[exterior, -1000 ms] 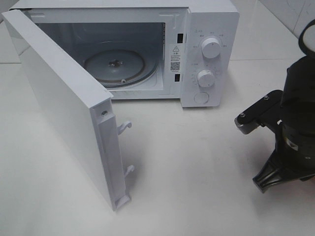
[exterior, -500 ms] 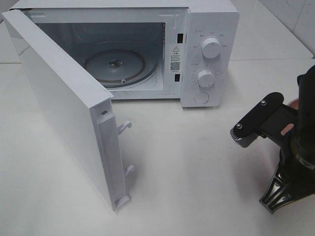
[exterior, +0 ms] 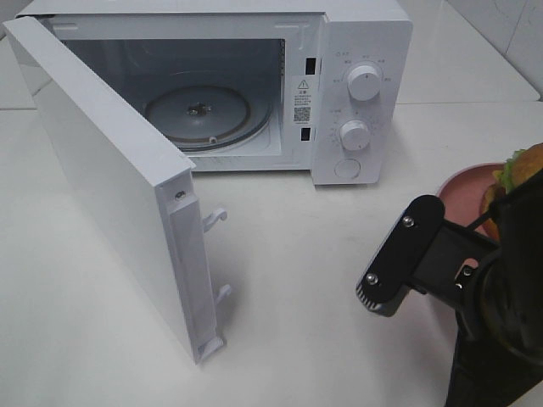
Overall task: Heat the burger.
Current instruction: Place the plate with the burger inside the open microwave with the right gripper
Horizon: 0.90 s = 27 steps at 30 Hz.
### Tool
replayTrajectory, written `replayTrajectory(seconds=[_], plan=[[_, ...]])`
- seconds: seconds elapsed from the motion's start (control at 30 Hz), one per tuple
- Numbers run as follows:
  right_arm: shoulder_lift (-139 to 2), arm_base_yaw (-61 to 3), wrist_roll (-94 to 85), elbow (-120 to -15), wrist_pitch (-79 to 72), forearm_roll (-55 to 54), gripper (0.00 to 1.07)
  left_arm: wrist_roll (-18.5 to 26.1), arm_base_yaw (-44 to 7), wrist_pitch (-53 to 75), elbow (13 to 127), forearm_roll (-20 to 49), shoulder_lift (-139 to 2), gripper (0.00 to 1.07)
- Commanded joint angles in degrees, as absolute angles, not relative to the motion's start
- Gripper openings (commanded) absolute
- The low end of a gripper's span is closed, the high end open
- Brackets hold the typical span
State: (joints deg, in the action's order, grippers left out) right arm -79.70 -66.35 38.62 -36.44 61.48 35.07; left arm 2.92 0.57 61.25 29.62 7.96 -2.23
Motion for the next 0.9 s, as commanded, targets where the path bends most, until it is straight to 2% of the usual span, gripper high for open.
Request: replayTrajectory(seconds=[0.03,0.2,0.37,0.9], plan=[[-79.30,-68.70,38.90,-36.27,64.80,37.99,0.00,2.86,0.80,61.08,29.56,8.19,-2.29,1.01],[-79.30,-73.17,37.93,-36.27,64.80,37.99,0.00,2.86,0.80,61.08,29.56,8.19,-2.29,1.01],[-79.30,-74.71,35.47,-36.33,64.80,38.04,0.00,2.86,0.80,61.08,29.56,8.19,-2.29,1.01],[-79.30,-74.89,22.69,-36.33,60.33,41.37,0.01,2.86,0.80,61.08,29.56,8.19,-2.29,1.01]])
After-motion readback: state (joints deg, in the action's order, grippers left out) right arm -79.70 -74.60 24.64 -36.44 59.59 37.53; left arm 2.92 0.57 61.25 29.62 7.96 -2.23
